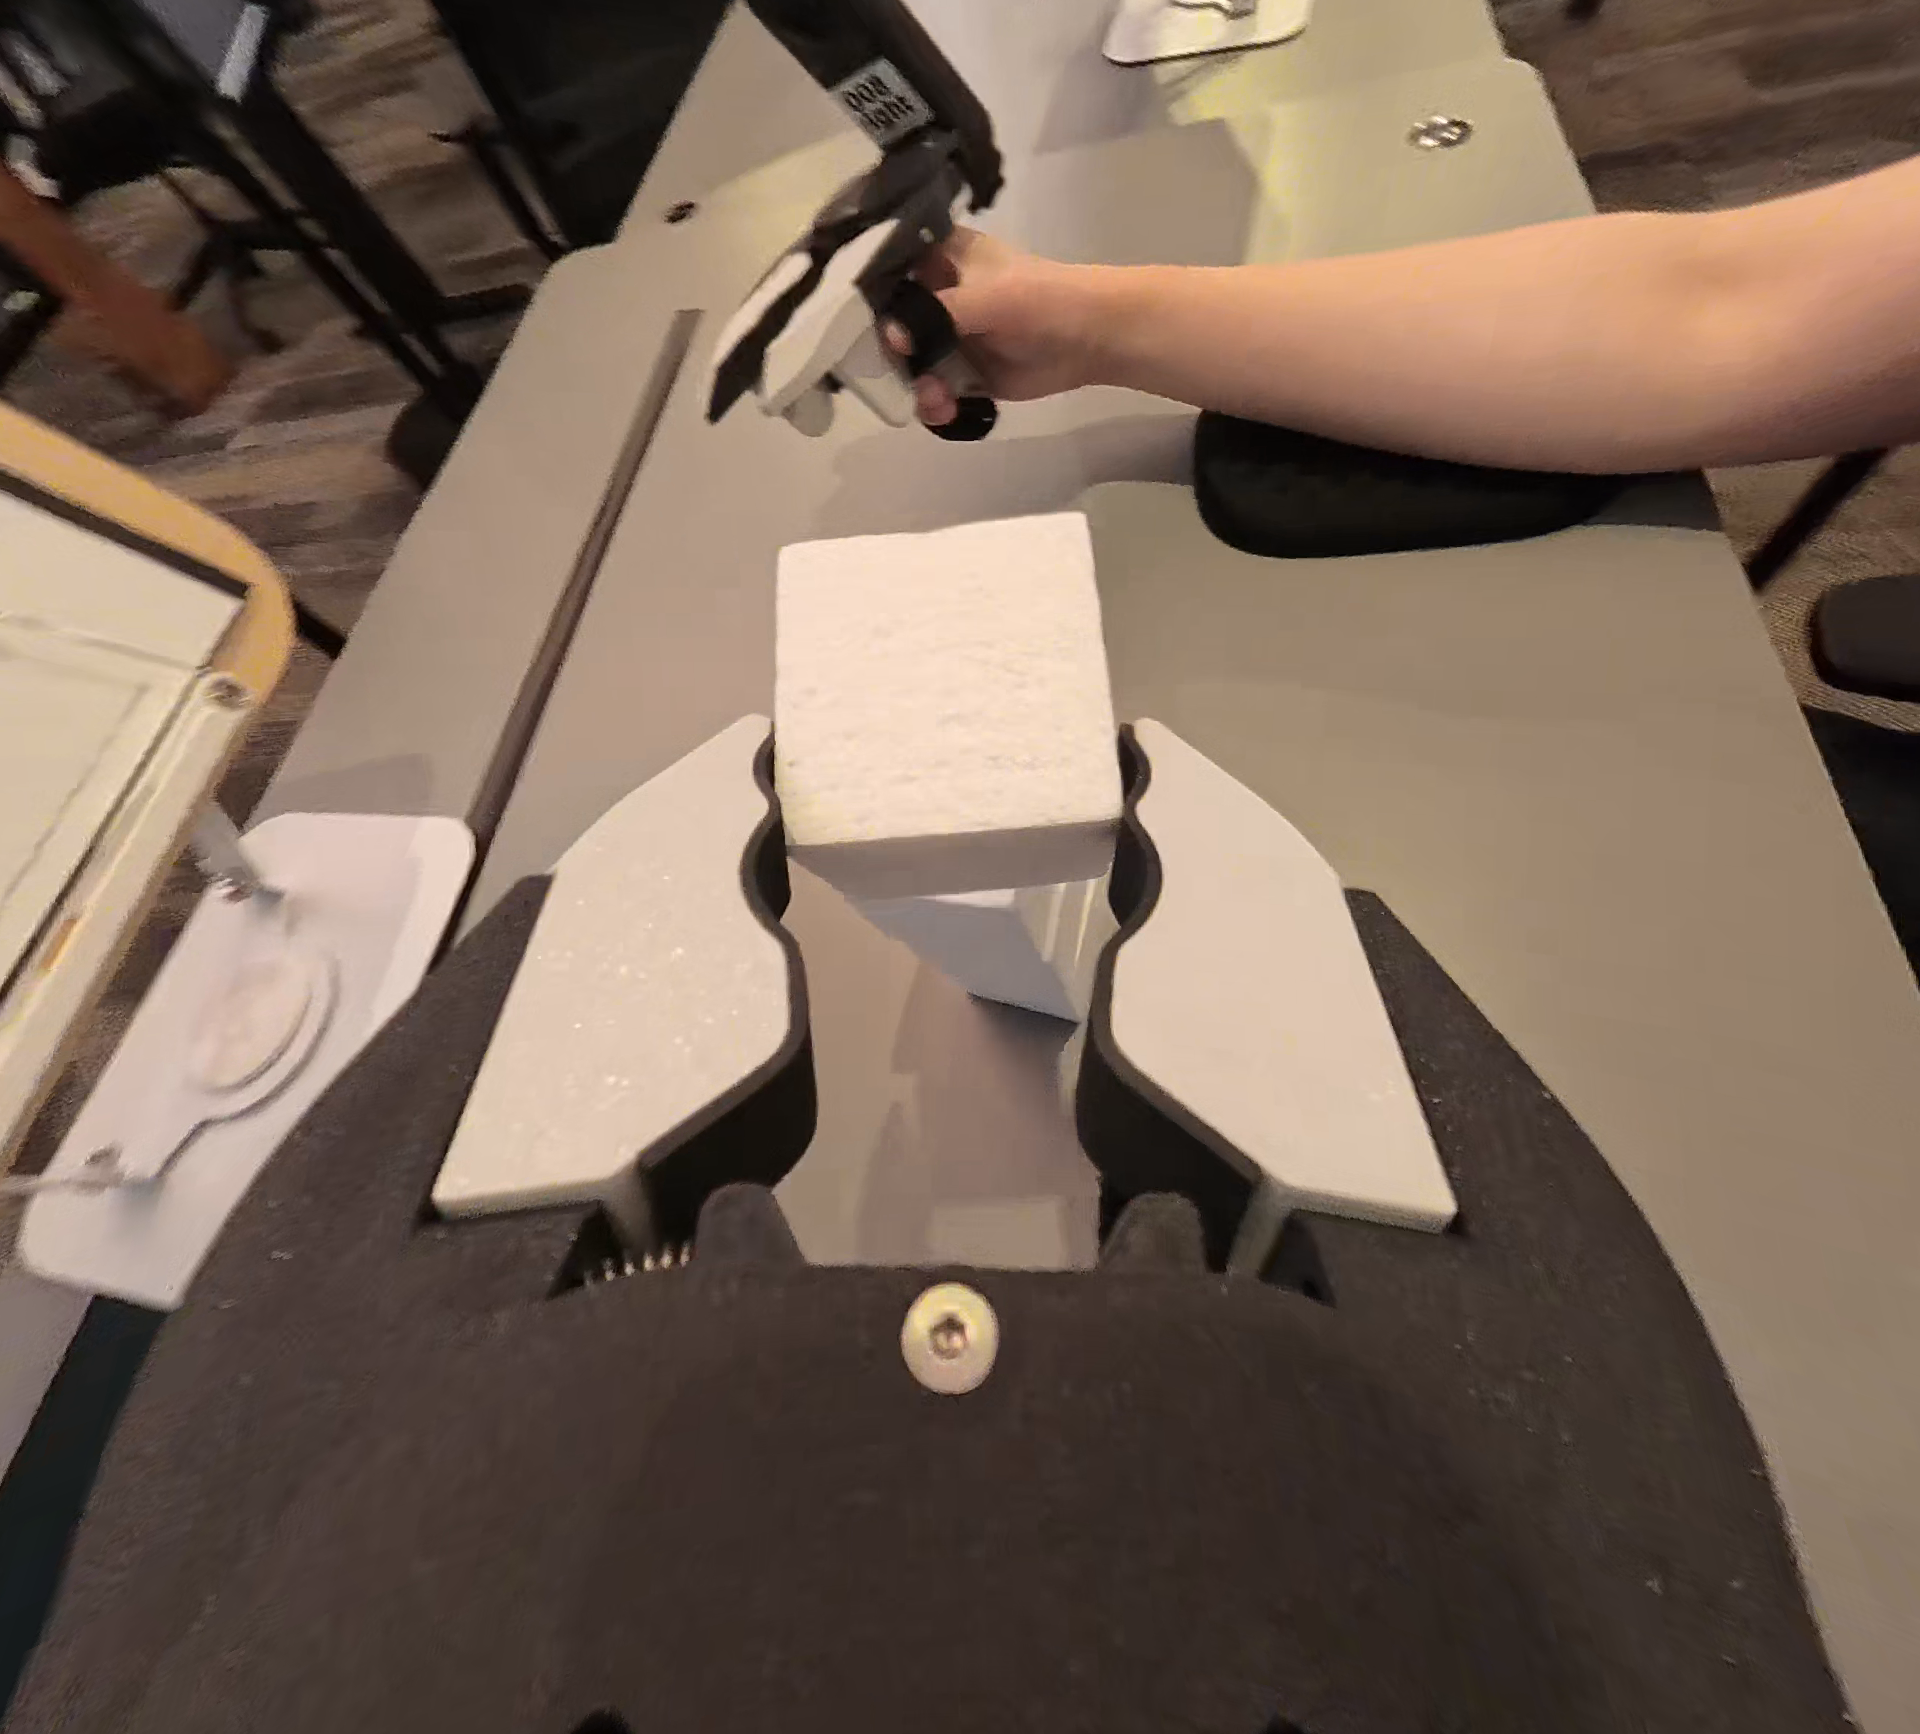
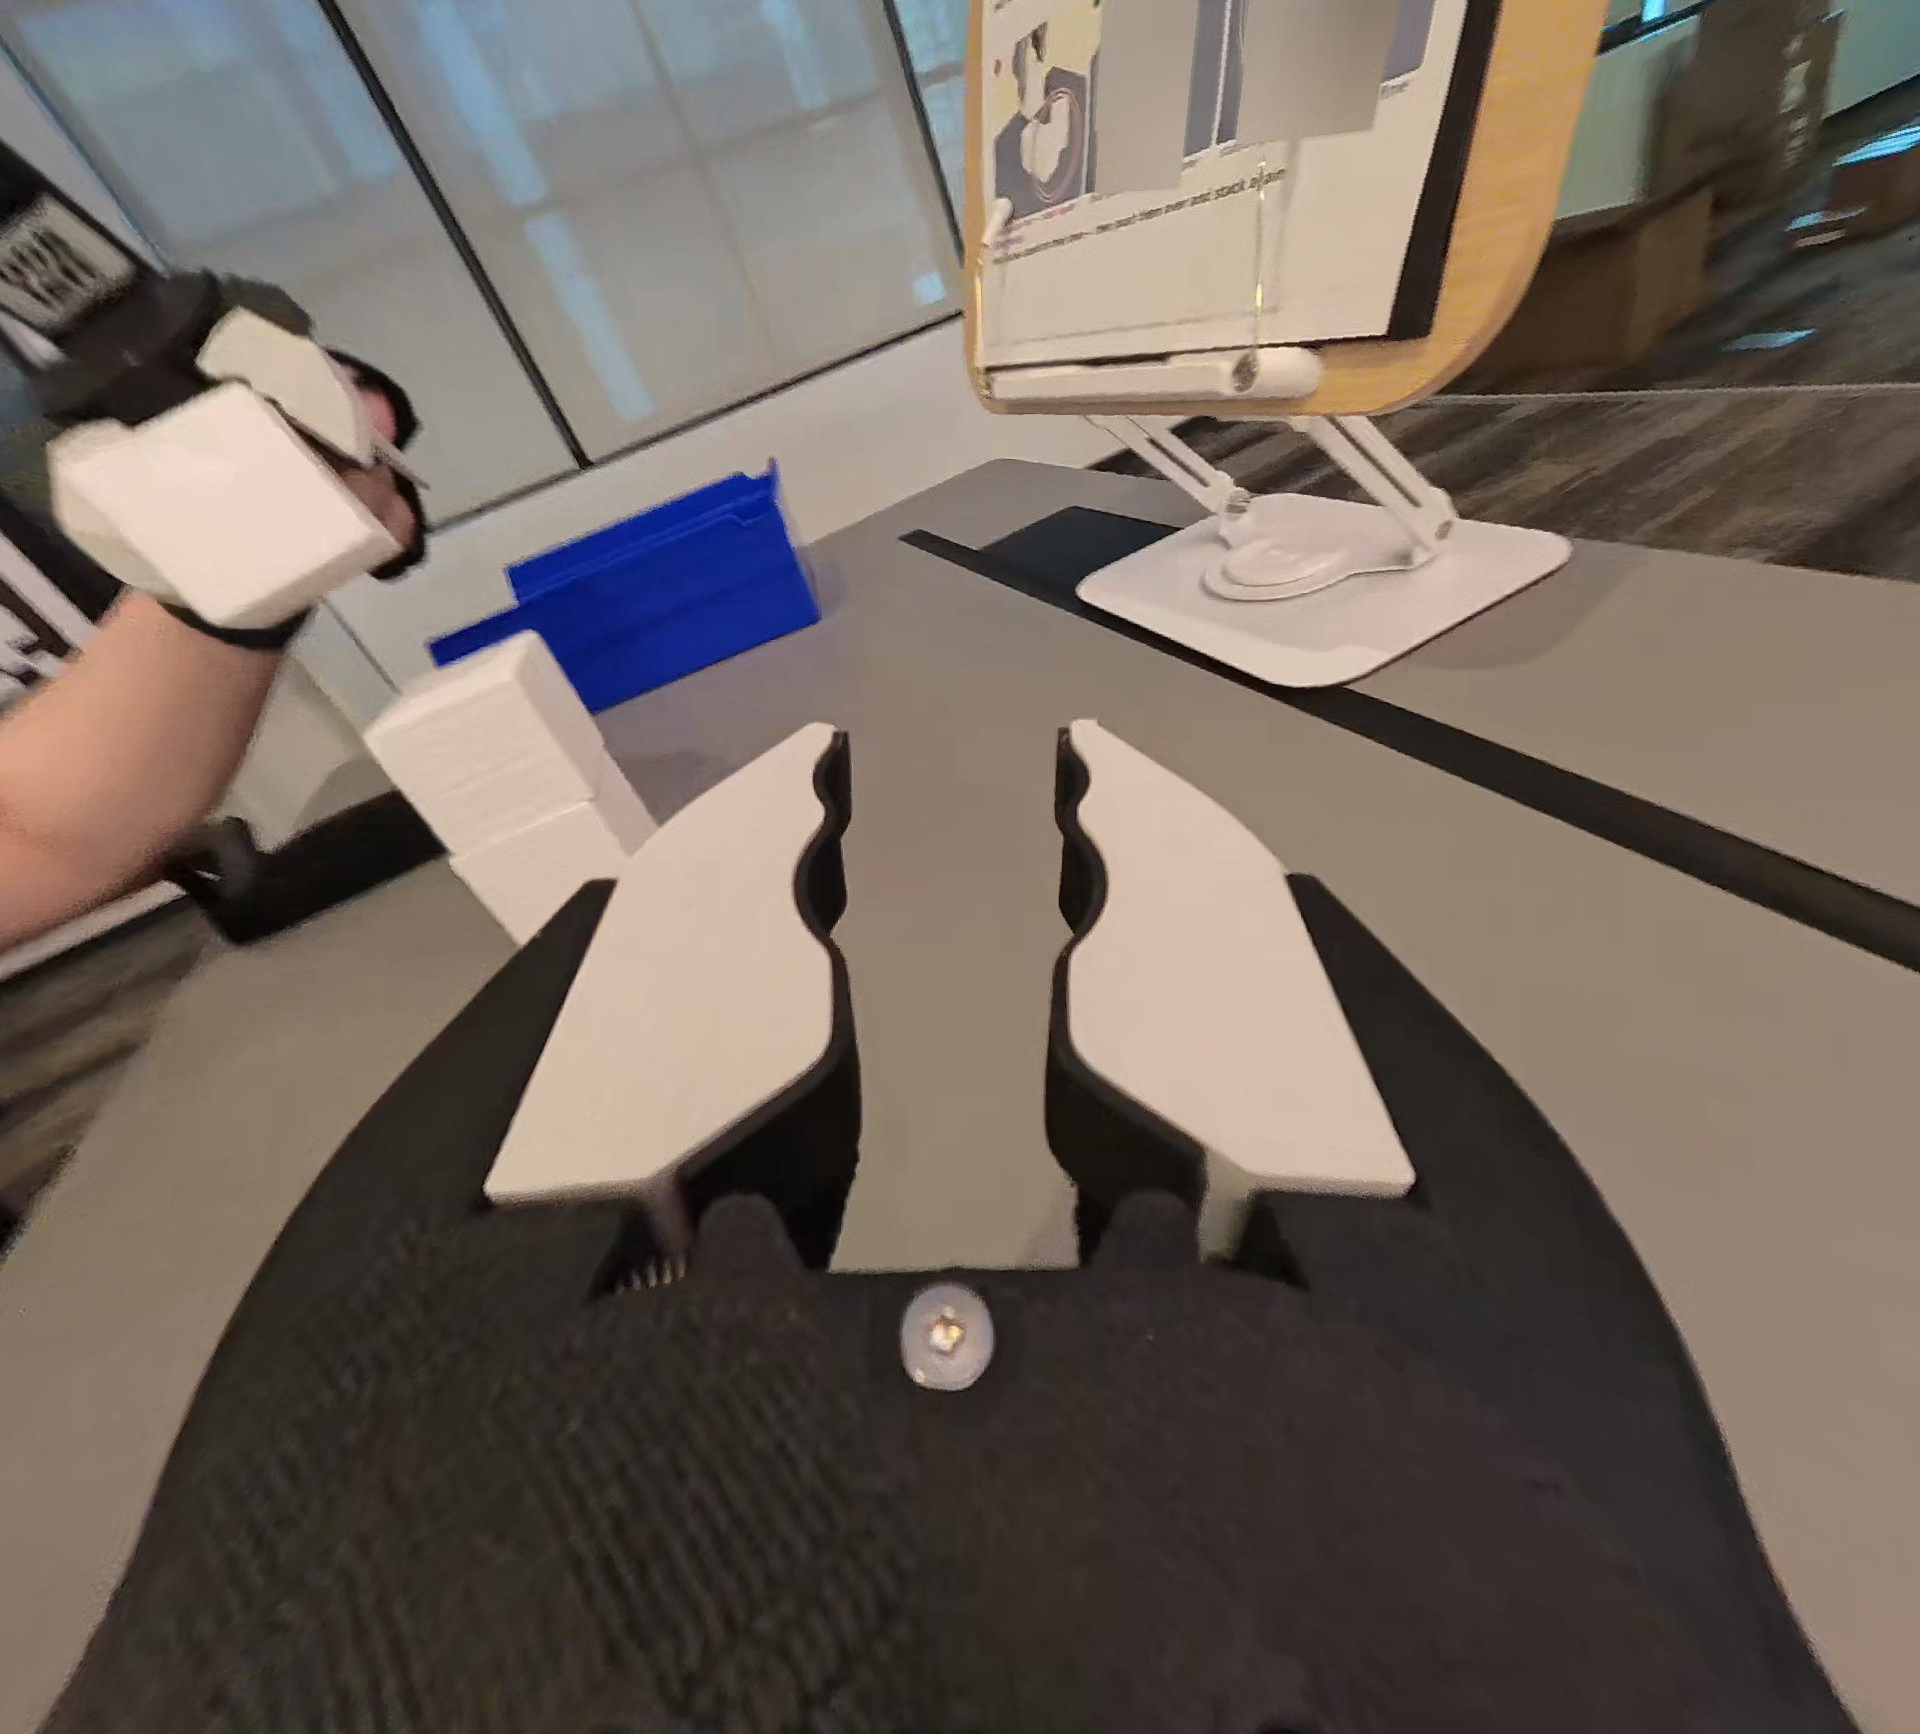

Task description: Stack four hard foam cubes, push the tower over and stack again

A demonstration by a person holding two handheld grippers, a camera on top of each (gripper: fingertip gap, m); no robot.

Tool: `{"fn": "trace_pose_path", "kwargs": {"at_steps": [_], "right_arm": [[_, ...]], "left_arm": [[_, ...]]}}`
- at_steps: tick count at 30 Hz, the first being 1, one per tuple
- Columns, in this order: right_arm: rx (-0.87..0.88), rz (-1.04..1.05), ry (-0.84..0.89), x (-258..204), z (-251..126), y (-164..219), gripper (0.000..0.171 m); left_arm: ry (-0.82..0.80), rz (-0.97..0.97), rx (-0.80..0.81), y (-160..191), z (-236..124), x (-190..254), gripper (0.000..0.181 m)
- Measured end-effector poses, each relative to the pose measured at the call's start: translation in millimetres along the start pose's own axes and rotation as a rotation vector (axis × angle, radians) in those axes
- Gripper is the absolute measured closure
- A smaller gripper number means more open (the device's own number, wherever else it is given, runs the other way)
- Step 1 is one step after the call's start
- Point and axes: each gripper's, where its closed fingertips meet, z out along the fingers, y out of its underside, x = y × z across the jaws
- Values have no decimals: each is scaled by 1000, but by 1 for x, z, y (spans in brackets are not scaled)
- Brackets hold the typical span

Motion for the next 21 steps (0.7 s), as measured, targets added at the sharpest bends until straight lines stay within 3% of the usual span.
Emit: {"fn": "trace_pose_path", "kwargs": {"at_steps": [5,10,21], "right_arm": [[-138,-8,47,11,11,29,134],[-258,16,35,14,19,54,134],[-275,62,11,14,19,58,134]], "left_arm": [[92,50,-131,19,24,-6,121],[141,43,-128,22,34,-5,121],[160,47,-163,29,37,-8,121]]}}
